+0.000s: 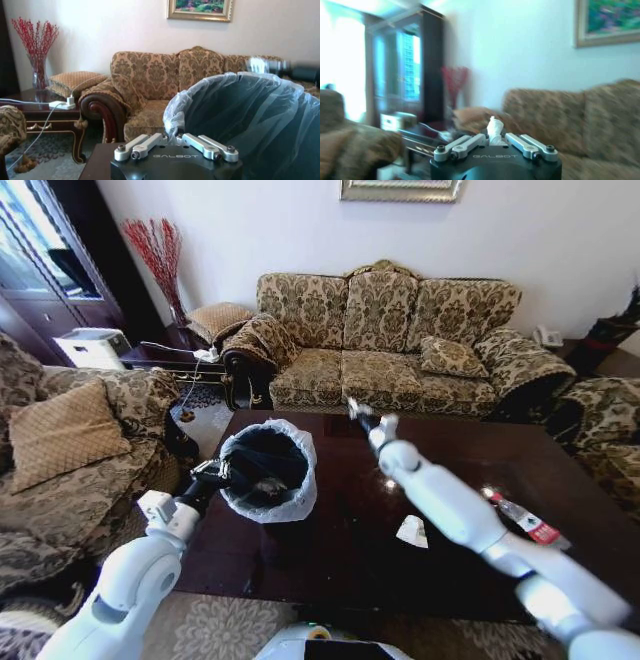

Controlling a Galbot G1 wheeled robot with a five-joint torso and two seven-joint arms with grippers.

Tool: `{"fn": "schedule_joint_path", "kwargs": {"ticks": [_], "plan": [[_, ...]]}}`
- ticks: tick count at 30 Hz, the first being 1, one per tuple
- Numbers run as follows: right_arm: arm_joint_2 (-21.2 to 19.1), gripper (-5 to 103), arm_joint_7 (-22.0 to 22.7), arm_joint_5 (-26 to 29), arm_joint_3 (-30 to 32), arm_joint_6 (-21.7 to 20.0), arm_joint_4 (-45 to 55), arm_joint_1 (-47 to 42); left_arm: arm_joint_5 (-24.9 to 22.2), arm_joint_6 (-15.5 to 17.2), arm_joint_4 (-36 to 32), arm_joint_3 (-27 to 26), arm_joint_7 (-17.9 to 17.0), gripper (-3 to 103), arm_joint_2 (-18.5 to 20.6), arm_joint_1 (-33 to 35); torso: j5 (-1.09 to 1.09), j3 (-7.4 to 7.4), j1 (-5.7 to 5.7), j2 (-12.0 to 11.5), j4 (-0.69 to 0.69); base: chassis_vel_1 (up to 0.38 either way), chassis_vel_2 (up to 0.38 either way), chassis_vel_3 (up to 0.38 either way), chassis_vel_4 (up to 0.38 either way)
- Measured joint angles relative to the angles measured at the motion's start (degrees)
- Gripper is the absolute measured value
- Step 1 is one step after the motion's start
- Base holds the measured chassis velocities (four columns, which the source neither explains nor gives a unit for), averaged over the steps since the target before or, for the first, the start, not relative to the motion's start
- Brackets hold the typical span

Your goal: Move to the front of the table and place the trash on the table into the trash bin.

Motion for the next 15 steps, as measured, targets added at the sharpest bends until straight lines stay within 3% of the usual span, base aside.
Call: {"fn": "schedule_joint_path", "kwargs": {"ticks": [7, 8, 15], "plan": [[1.9, 0, -0.1, 7.1, -5.7, -6.3, 12.3, 8.8, 0.0, 0.1, 0.3, 0.1, 0.0, 3, 0.4, 0.0, 0.01, 0.00, 0.00, 0.0, 0.03, 0.000, 0.000, 0.000, 0.000], [2.0, 0, 0.5, 9.8, -8.6, -7.5, 15.5, 10.7, 0.0, 0.1, 0.4, 0.1, 0.0, 3, 0.6, 0.0, 0.00, 0.00, 0.00, 0.0, 0.03, 0.000, 0.000, 0.000, 0.000], [0.1, 0, -0.3, 13.3, -19.3, -9.4, 22.2, 14.6, 0.0, 0.1, 0.1, 0.1, 0.0, 3, 0.7, -0.1, 0.02, 0.00, -0.01, 0.0, 0.00, 0.000, 0.000, 0.000, 0.000]]}}
